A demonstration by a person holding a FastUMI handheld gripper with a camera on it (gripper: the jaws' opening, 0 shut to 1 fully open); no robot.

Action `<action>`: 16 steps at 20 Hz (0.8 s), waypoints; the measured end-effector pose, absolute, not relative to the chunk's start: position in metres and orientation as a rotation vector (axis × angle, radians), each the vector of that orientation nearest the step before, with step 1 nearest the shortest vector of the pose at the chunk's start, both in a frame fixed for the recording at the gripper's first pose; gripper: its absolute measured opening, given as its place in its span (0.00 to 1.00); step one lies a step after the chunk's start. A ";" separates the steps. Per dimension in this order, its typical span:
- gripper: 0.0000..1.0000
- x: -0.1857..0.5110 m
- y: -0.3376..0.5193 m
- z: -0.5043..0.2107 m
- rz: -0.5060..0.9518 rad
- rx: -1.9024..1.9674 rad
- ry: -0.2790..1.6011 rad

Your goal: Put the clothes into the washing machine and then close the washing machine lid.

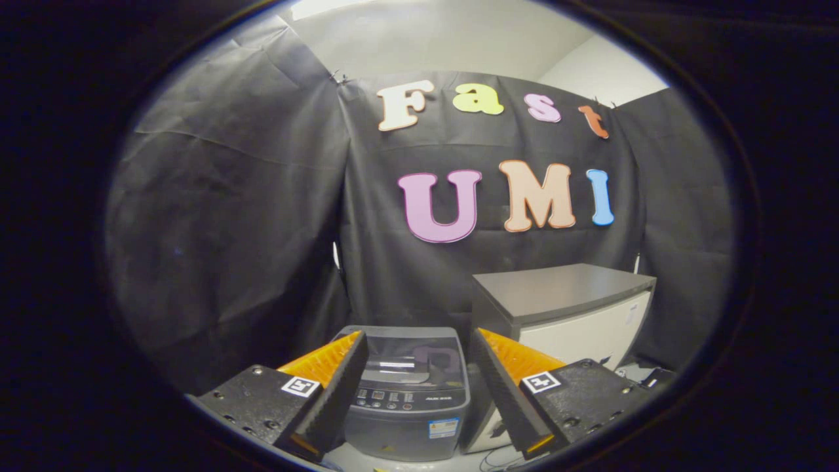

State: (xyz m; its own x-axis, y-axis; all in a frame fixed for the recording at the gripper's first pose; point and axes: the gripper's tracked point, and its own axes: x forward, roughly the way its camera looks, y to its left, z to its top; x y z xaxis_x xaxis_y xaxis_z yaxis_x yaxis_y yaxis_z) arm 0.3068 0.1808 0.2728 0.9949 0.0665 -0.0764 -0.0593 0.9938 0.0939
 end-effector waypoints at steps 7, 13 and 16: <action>0.96 0.279 0.154 0.285 0.062 0.072 0.024; 0.96 0.262 0.141 0.279 0.090 0.068 -0.001; 0.96 0.254 0.111 0.269 0.023 0.099 0.020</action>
State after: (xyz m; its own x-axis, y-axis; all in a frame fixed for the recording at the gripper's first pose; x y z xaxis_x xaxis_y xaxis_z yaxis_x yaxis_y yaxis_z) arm 0.2544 0.1112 0.2690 0.9995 0.0244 -0.0189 -0.0224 0.9948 0.0993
